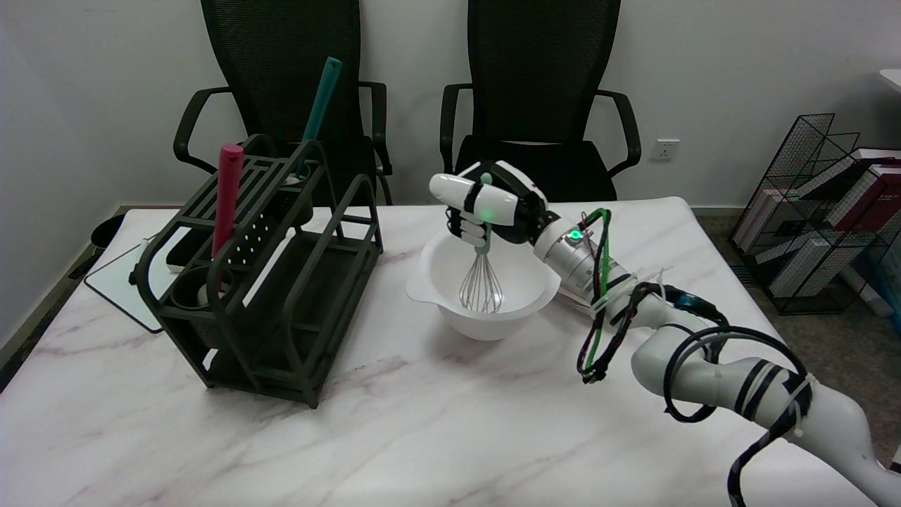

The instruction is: Use a whisk to stir in the mixing bowl.

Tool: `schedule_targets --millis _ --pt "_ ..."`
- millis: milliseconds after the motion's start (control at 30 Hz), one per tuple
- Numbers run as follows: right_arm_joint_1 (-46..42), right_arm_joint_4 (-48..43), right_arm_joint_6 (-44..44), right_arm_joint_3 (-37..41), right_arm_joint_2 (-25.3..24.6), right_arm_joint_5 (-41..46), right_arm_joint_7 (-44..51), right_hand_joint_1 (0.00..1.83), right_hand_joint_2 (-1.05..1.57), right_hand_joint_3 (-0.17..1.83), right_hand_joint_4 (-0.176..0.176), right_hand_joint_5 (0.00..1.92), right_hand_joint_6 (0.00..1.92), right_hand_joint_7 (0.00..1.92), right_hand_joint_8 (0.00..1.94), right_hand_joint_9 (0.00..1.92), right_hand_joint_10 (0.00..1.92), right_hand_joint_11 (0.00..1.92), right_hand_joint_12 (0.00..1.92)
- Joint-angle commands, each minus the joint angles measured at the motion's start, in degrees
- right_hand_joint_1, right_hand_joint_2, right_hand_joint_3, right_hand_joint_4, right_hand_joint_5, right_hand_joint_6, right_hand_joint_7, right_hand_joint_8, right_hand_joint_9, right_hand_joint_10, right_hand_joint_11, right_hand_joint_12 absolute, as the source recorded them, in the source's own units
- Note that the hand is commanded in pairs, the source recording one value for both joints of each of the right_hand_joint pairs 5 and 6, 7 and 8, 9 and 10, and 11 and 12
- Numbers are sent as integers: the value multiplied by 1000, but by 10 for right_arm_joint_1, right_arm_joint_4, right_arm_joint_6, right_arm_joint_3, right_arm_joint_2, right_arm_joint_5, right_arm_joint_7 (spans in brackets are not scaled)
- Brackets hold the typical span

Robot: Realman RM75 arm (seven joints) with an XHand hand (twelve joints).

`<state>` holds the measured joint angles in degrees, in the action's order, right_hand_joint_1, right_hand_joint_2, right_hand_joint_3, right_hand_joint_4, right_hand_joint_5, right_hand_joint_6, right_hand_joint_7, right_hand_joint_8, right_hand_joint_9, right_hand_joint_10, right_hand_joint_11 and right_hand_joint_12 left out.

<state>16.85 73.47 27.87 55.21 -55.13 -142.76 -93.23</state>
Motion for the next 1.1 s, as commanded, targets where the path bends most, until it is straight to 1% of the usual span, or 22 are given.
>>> schedule_targets --millis 33,167,533,800,1100 --pt "98 -78 28 -73 -39 -1 2 1166 1390 378 0 1920 1920 1920 1920 1920 1920 1920 1920" --pt "109 -94 36 -69 -41 -1 3 1175 1372 383 0 1920 1920 1920 1920 1920 1920 1920 1920" --pt "97 -122 42 -11 -33 -2 20 1181 1359 389 0 1920 1920 1920 1920 1920 1920 1920 1920" --pt "50 -108 39 38 -23 -1 21 1179 1361 395 0 1920 1920 1920 1920 1920 1920 1920 1920" --pt "-33 -49 25 107 -9 4 22 1159 1404 393 0 1920 1920 1920 1920 1920 1920 1920 1920"
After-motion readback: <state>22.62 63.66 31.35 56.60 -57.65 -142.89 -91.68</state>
